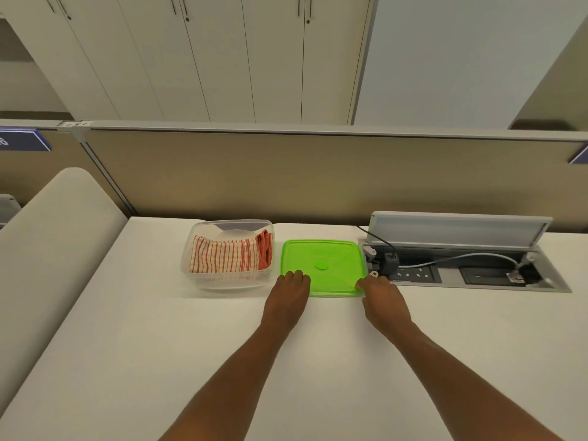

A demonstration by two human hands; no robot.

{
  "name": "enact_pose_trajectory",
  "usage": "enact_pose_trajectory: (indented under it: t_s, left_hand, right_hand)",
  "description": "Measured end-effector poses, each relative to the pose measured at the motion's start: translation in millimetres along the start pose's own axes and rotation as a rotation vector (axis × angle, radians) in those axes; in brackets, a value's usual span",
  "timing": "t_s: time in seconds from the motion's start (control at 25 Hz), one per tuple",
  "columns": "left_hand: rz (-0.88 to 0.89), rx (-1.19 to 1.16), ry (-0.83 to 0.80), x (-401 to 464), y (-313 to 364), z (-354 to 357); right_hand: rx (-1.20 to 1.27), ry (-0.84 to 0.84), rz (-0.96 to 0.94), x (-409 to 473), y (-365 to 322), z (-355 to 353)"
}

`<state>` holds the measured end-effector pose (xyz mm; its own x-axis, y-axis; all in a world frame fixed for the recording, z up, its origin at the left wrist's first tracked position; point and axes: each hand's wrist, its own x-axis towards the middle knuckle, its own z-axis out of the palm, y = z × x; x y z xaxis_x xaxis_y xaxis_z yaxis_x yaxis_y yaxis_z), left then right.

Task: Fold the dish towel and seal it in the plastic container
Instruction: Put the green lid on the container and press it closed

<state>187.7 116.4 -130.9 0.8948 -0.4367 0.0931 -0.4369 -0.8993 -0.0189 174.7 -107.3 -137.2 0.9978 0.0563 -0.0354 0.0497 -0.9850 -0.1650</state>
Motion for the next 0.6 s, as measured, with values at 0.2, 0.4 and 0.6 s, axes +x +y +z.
enact_pose_trajectory:
  t_s: [0.2, 0.4, 0.6]
  left_hand:
    - [0.081, 0.006, 0.17, -7, 2, -17]
    - [0.082, -0.044, 0.302, -18, 3, -46]
    - [-0.011, -0.338, 0.392, -28, -1, -76]
  right_hand:
    - [0.195, 0.197, 0.024, -8, 11, -24]
    - [0.363, 0.29, 0.009, -22, 21, -48]
    - [0.551, 0.303, 0.04, -30, 14, -57]
